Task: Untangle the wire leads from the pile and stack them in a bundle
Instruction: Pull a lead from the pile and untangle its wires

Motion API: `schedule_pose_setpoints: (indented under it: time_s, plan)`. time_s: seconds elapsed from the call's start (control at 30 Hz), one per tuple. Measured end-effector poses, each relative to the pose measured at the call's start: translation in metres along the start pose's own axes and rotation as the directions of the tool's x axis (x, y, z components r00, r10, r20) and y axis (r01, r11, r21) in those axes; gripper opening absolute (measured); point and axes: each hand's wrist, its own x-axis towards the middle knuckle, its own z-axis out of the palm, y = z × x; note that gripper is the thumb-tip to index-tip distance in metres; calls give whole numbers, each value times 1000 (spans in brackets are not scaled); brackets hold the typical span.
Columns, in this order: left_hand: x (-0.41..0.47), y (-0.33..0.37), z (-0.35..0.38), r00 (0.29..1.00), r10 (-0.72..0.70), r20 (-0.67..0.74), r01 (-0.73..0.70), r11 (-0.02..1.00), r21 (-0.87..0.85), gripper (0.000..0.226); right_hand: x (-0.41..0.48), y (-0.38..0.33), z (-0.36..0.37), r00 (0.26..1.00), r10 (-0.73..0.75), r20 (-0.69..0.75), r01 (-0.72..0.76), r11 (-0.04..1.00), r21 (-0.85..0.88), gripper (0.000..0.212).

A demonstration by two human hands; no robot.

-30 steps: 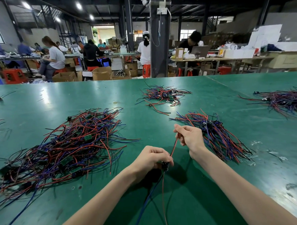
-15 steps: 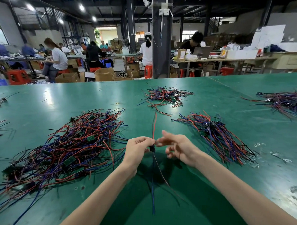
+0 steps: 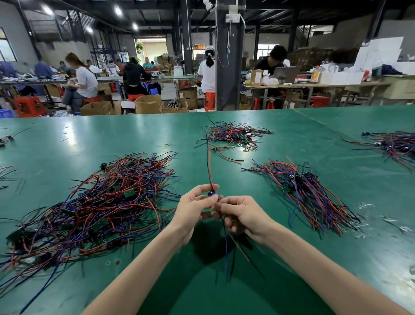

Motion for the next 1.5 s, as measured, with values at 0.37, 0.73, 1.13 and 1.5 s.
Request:
schedule_pose_setpoints:
  time_s: [0.37,0.73,1.13,1.5]
  plan:
    - [2,-1,1,996,58,-68,-59,998,-26,11,-1,-4,1,998,56,13,-56,998,-8,12]
    - [3,-2,2,996,82,-24,-83,995,-54,15,1,-1,0,996,-83,-16,80,988,-136,7]
    - [5,-1,-5,999,53,-14,-54,995,-82,15,2,-2,-3,995,-93,-42,87,987,-136,11]
    - [5,-3,-5,999,51,9,-51,999,-13,17,4,0,-4,993,-104,-52,96,984,-147,11]
